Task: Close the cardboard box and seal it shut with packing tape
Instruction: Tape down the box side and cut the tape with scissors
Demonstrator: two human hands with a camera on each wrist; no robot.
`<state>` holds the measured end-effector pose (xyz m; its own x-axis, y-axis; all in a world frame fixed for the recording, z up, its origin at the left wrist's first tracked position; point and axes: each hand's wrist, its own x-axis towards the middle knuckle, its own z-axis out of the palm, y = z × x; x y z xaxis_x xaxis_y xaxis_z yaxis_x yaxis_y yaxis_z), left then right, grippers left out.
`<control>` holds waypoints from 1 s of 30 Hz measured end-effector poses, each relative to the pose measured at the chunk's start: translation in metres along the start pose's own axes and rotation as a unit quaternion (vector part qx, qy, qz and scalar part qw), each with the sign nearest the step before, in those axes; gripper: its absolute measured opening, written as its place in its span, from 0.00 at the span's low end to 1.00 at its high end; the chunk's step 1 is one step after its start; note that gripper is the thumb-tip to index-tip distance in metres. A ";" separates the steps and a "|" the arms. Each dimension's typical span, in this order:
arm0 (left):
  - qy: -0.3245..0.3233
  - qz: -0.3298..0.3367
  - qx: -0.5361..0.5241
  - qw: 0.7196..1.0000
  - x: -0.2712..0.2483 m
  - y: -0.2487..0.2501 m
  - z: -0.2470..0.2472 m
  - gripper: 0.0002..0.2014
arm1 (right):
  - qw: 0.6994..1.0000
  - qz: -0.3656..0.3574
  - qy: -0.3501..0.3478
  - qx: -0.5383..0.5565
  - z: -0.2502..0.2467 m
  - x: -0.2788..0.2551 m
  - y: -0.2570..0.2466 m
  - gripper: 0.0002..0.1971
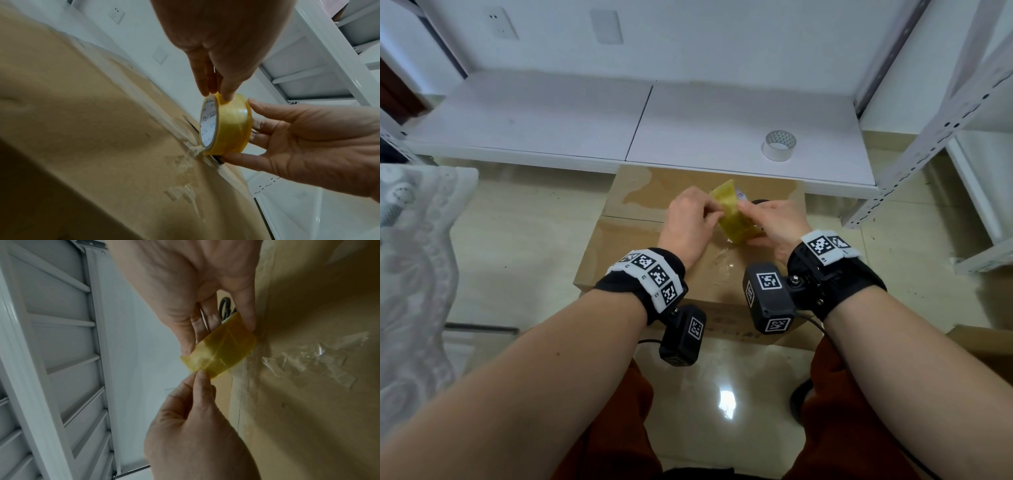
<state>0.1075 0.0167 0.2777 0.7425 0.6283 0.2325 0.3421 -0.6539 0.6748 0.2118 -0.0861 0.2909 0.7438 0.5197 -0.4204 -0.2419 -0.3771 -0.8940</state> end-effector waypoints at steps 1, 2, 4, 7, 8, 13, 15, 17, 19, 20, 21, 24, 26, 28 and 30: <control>-0.006 0.004 0.011 1.000 0.000 -0.001 0.001 0.02 | 1.000 -0.002 -0.014 -0.007 -0.001 0.001 0.000 0.08; -0.011 0.007 0.021 1.000 0.000 -0.002 0.001 0.02 | 0.999 -0.007 -0.030 -0.020 -0.003 0.001 0.001 0.06; -0.018 0.010 0.036 0.999 0.001 -0.004 0.002 0.02 | 0.995 -0.030 -0.050 -0.081 -0.006 0.003 0.003 0.06; -0.023 0.017 0.036 0.999 0.001 -0.005 0.004 0.01 | 0.982 -0.060 -0.038 -0.178 -0.007 0.006 0.005 0.10; -0.024 0.019 0.030 0.999 0.001 -0.006 0.004 0.01 | 0.980 -0.063 -0.036 -0.186 -0.007 0.006 0.005 0.10; -0.029 0.028 0.003 0.999 0.003 -0.008 0.004 0.05 | 0.978 -0.068 -0.043 -0.194 -0.010 0.006 0.004 0.09; -0.031 0.036 0.022 0.999 0.002 -0.007 0.005 0.03 | 0.974 -0.064 -0.054 -0.209 -0.011 0.006 0.003 0.08; -0.021 0.057 0.038 0.997 0.001 -0.004 0.004 0.03 | 0.974 -0.063 -0.071 -0.206 -0.011 0.004 0.001 0.08; -0.012 0.078 0.034 0.996 -0.001 0.002 0.003 0.05 | 0.971 -0.076 -0.066 -0.216 -0.011 0.003 0.000 0.08; -0.015 0.079 0.030 0.996 -0.002 0.005 0.003 0.05 | 0.971 -0.084 -0.062 -0.216 -0.011 0.002 0.000 0.08; -0.021 0.075 0.027 0.997 -0.003 0.008 0.002 0.04 | 0.973 -0.085 -0.061 -0.207 -0.010 0.002 0.000 0.08; 0.001 0.060 -0.006 0.998 -0.003 0.009 0.000 0.04 | 0.982 -0.076 -0.070 -0.156 -0.010 0.003 0.002 0.05; 0.007 0.057 -0.019 0.998 0.000 0.003 -0.001 0.18 | 0.985 -0.075 -0.067 -0.137 -0.011 0.004 0.002 0.09; -0.011 0.056 0.011 0.998 0.003 -0.003 -0.002 0.23 | 0.986 -0.075 -0.064 -0.132 -0.012 0.005 0.003 0.10; -0.010 0.079 0.030 0.996 0.002 -0.007 -0.001 0.16 | 0.986 -0.078 -0.060 -0.132 -0.011 0.005 0.003 0.10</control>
<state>0.1062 0.0224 0.2741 0.8007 0.5075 0.3183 0.2531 -0.7682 0.5881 0.2211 -0.0931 0.2876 0.6766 0.6676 -0.3107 0.0518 -0.4640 -0.8843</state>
